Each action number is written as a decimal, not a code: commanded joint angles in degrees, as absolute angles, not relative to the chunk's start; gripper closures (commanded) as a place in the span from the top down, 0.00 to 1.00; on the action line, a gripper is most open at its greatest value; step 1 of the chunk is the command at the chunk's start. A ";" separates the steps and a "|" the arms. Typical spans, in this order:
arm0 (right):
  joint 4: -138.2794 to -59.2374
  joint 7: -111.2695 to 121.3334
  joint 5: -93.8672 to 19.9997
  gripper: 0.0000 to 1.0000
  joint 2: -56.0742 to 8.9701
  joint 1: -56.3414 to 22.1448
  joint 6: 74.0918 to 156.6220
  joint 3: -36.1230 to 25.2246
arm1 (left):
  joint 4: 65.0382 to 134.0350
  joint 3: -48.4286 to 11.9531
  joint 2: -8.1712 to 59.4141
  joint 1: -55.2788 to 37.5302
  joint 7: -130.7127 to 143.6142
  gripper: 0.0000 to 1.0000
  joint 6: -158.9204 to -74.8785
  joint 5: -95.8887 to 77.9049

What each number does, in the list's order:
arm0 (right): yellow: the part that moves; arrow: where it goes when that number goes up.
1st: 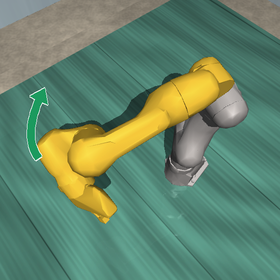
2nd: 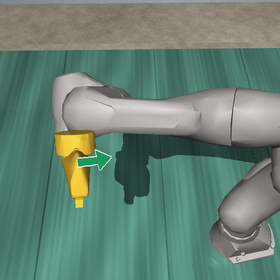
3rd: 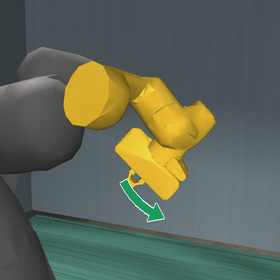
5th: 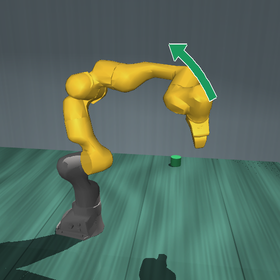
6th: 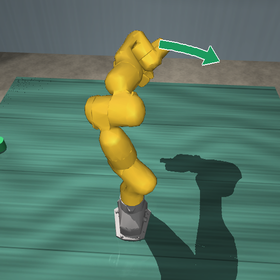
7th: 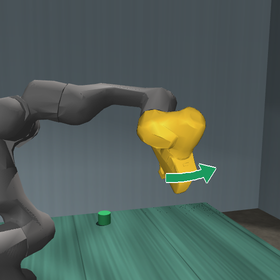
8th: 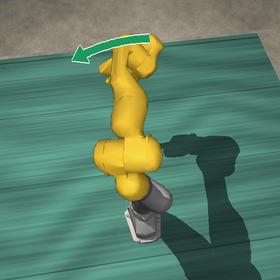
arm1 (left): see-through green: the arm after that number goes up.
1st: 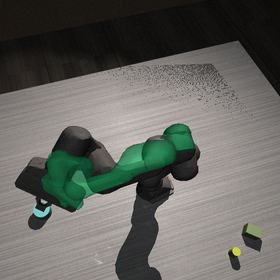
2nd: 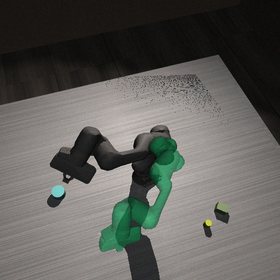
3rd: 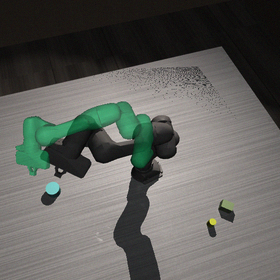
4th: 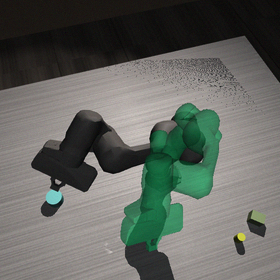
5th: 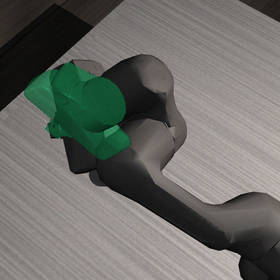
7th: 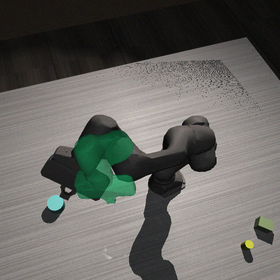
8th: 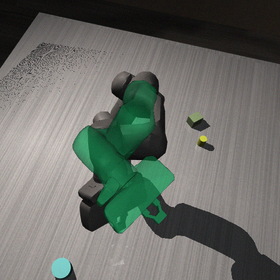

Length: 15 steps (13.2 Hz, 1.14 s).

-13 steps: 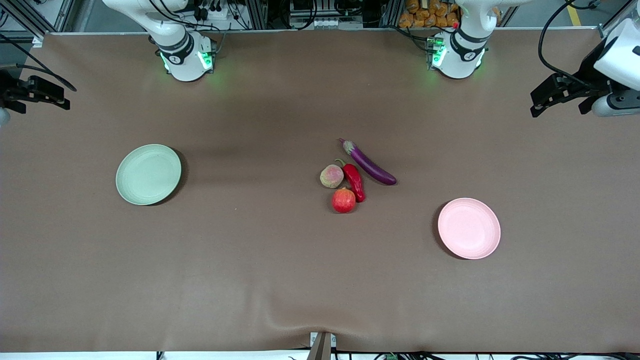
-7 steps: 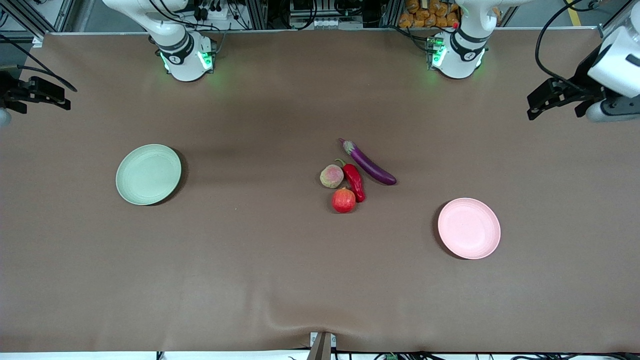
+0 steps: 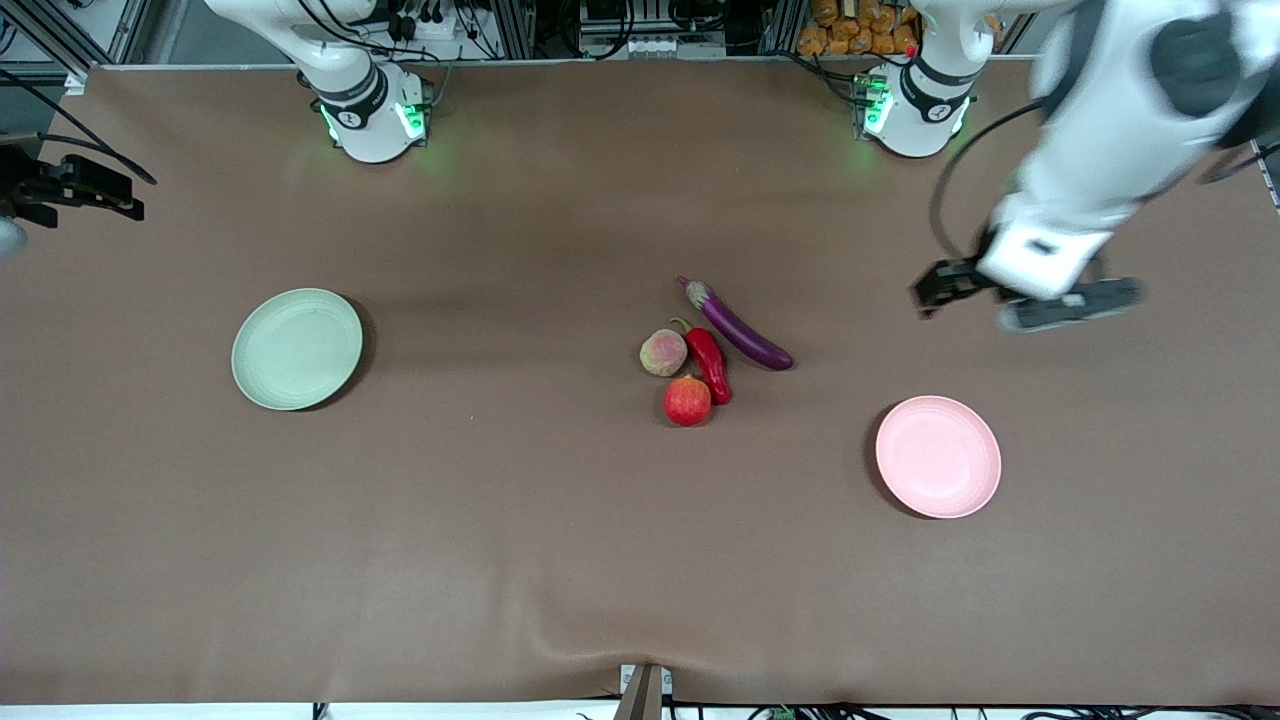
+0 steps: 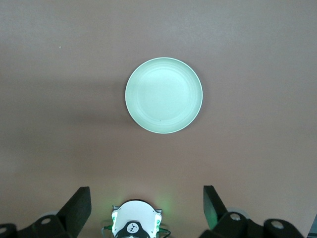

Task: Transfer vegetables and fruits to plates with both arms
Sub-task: 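Reach the left gripper down to the purple eggplant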

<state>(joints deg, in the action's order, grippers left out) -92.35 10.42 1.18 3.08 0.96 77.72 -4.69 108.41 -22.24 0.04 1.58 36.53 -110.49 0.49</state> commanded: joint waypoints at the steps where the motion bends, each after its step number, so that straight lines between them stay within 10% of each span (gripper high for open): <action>1: -93.69 9.58 0.44 1.00 4.48 0.53 77.96 -5.10 | 112.65 -28.20 3.59 1.67 50.57 1.00 -117.47 2.54; 5: -93.69 9.58 0.44 1.00 4.48 0.35 77.78 -5.10 | 122.77 -30.50 7.19 -1.57 68.08 1.00 -131.64 2.64; 15: -93.87 9.58 0.44 1.00 4.48 0.35 77.43 -5.10 | 122.96 -30.50 23.55 -6.85 96.67 1.00 -143.34 18.10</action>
